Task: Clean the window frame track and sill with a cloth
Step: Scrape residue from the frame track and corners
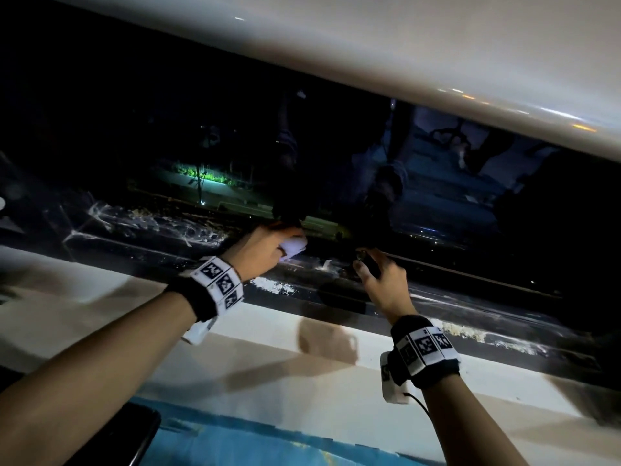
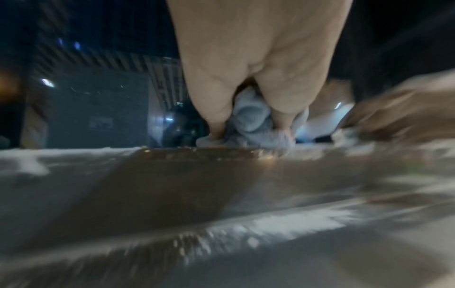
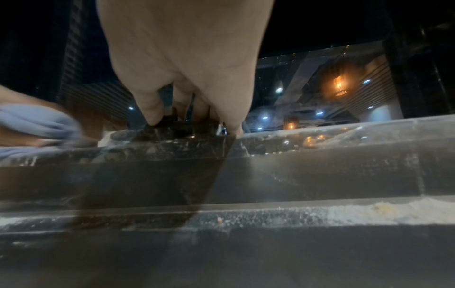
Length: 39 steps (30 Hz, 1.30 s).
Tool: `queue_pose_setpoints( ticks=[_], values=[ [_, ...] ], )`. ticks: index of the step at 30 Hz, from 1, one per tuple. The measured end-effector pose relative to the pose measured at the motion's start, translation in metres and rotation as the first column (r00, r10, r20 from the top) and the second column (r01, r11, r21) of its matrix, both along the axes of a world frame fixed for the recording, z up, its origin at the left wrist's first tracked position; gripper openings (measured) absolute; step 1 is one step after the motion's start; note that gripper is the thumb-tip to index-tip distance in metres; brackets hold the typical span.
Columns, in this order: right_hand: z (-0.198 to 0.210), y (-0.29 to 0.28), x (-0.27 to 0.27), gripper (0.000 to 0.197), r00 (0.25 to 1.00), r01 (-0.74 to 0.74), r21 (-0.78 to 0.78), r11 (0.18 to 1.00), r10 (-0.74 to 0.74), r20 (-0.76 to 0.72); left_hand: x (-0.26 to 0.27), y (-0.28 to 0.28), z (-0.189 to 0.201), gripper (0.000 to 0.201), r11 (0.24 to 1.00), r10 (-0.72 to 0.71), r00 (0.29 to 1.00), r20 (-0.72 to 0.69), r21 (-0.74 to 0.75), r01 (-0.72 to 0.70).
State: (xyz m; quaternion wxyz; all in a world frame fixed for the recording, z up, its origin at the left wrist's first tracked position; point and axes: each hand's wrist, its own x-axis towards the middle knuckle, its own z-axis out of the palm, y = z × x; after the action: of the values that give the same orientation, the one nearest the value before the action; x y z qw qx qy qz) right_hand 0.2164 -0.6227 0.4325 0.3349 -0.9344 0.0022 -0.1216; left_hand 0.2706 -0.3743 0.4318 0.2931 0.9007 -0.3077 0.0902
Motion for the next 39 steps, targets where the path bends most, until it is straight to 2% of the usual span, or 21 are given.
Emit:
queue_pose_setpoints(
  ticks=[2,4,6,10,13,18,22,24,28,30,32,34,36,39],
  values=[
    [-0.002,0.001,0.001,0.032,1.0,0.014,-0.003,1.0,-0.014,0.003,-0.007,0.014,-0.004,0.054,0.999,0.038,0.994,-0.106,-0.032,-0.042],
    [-0.003,0.001,0.002,0.03,1.0,0.024,-0.003,1.0,-0.024,0.008,-0.013,0.014,-0.008,0.063,0.997,-0.054,0.991,-0.126,-0.069,0.046],
    [-0.004,0.0,0.002,0.031,1.0,0.022,-0.006,1.0,-0.022,0.013,-0.01,0.005,-0.006,0.062,0.987,-0.135,0.982,-0.133,-0.105,0.121],
    [-0.004,0.001,0.001,0.044,0.999,0.038,-0.042,0.998,-0.038,-0.003,0.008,-0.017,0.002,0.049,0.979,-0.201,0.973,-0.114,0.013,0.204],
    [-0.002,0.002,0.001,0.04,0.999,0.052,-0.066,0.996,-0.053,-0.011,0.009,-0.014,0.002,0.047,0.99,-0.135,0.987,-0.093,0.028,0.138],
    [0.0,0.003,0.001,0.033,0.999,0.049,-0.077,0.996,-0.049,-0.006,-0.012,0.01,-0.006,0.056,0.997,0.063,0.995,-0.078,0.05,-0.059],
    [0.0,0.003,0.001,0.029,1.0,0.03,-0.067,0.997,-0.03,0.011,-0.025,-0.001,-0.007,0.058,1.0,-0.009,1.0,-0.008,-0.006,0.009],
    [0.002,0.002,0.0,0.028,1.0,0.014,-0.057,0.998,-0.013,0.024,-0.023,-0.013,-0.005,0.058,0.999,-0.033,0.997,-0.067,-0.015,0.032],
    [0.002,-0.001,0.001,0.027,0.999,-0.028,-0.064,0.998,0.03,0.034,-0.012,-0.033,0.015,0.048,0.997,-0.006,0.983,-0.185,0.078,0.02],
    [0.002,-0.004,0.002,0.027,0.998,-0.05,-0.074,0.996,0.053,0.035,-0.01,-0.034,0.021,0.054,0.995,0.017,0.982,-0.188,0.102,0.002],
    [0.002,-0.007,0.003,0.026,0.997,-0.073,-0.092,0.993,0.076,0.033,-0.013,-0.029,0.018,0.047,0.991,0.089,0.979,-0.185,0.119,-0.068],
    [0.003,-0.012,0.007,0.027,0.994,-0.109,-0.129,0.986,0.109,-0.013,-0.022,-0.022,0.011,0.053,0.978,0.191,0.97,-0.151,0.114,-0.174],
    [0.011,-0.013,0.012,0.031,0.992,-0.121,-0.171,0.978,0.114,-0.051,-0.036,-0.02,0.006,0.057,0.973,0.222,0.97,-0.094,0.09,-0.214],
    [0.03,0.0,0.016,0.041,0.976,-0.166,-0.187,0.968,0.188,0.107,-0.047,-0.028,0.001,0.056,0.987,0.158,0.985,-0.065,0.045,-0.156]
  ],
)
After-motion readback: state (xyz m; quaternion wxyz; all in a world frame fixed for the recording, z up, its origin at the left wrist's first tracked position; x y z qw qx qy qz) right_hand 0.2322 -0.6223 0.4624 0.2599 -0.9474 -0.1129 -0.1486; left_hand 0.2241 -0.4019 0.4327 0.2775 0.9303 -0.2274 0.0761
